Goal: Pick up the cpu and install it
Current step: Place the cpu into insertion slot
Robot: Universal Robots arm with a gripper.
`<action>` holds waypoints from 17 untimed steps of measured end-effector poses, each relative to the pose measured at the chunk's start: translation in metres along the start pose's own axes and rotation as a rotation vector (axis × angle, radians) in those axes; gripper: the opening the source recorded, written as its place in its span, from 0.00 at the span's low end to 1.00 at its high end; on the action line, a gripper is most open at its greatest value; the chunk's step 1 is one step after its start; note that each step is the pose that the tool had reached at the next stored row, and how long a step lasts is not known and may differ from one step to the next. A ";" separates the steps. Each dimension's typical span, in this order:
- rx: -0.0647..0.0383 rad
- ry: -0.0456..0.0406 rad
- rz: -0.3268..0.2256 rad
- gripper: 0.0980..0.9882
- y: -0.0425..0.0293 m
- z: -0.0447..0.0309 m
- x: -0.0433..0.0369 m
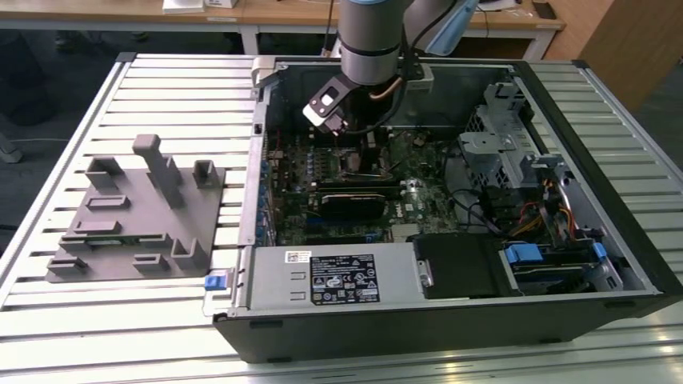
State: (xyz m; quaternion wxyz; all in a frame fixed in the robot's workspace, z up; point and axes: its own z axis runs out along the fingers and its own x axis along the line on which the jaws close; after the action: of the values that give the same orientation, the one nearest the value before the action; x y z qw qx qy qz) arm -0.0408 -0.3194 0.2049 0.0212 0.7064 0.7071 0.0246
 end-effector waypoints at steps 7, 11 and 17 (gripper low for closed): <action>0.001 0.0001 0.000 0.15 0.0006 -0.0076 0.0000; 0.001 0.0001 0.000 0.02 0.0008 -0.0112 0.0001; 0.001 0.0001 0.000 0.01 0.0010 -0.0146 0.0001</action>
State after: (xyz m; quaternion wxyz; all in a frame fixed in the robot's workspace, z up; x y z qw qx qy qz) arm -0.0408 -0.3194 0.2195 0.0208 0.7064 0.7071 0.0243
